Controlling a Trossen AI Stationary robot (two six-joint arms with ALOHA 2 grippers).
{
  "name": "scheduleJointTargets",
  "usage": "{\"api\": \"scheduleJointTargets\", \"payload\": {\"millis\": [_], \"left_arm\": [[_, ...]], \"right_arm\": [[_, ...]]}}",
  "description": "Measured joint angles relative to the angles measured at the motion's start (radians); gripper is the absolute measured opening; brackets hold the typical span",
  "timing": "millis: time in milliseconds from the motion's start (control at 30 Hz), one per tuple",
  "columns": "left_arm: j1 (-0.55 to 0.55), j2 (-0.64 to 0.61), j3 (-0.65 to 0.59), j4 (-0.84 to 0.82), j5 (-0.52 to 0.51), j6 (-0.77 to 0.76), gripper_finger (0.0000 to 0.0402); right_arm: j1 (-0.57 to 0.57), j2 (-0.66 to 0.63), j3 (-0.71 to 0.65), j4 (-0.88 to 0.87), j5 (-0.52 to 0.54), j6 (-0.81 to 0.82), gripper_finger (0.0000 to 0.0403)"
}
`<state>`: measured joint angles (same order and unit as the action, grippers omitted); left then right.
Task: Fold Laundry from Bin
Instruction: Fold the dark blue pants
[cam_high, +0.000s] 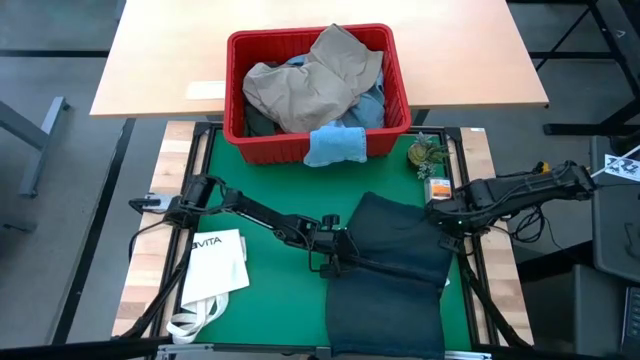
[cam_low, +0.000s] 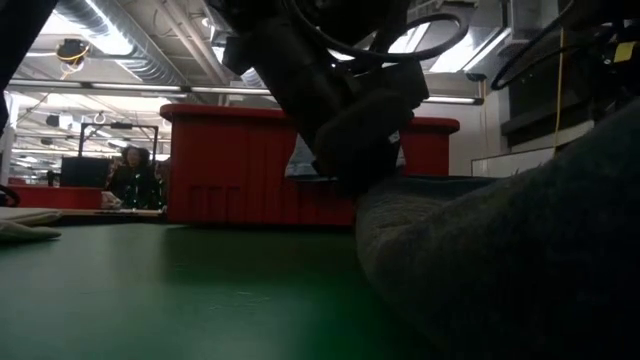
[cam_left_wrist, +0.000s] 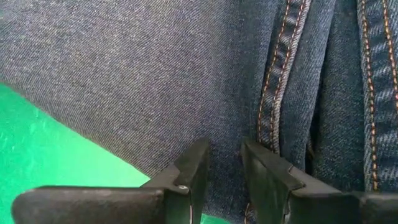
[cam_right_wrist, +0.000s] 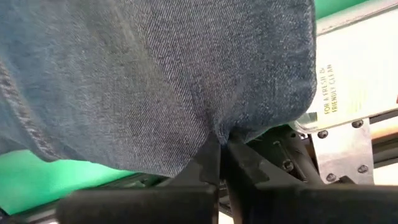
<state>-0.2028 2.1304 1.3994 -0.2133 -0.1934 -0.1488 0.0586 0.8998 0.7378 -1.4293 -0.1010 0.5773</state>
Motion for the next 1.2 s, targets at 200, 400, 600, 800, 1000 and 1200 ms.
{"api": "scheduleJointTargets", "payload": {"millis": [200,400,600,800,1000,1200], "left_arm": [[0.000,0.001,-0.002,-0.009,0.001,0.001,0.0096],[0.013,-0.001,0.050,-0.057,0.031,0.002,0.0096],[0.038,-0.001,0.173,-0.145,0.064,0.003,0.0096],[0.066,-0.003,0.260,-0.144,0.058,0.068,0.0096],[0.112,-0.003,0.270,-0.031,0.050,0.121,0.0096],[0.161,0.027,0.270,0.035,0.050,0.135,0.0096]], "right_arm": [[0.000,0.016,-0.001,-0.014,-0.016,-0.009,0.0102],[0.001,0.012,0.031,-0.029,-0.054,-0.034,0.0153],[0.001,-0.008,0.162,-0.029,0.036,-0.060,0.0154],[0.001,-0.008,0.263,-0.013,0.208,-0.063,0.0154],[0.084,0.015,0.210,0.194,0.242,-0.063,0.0154],[0.265,0.096,0.145,0.375,0.270,-0.015,0.0154]]}}
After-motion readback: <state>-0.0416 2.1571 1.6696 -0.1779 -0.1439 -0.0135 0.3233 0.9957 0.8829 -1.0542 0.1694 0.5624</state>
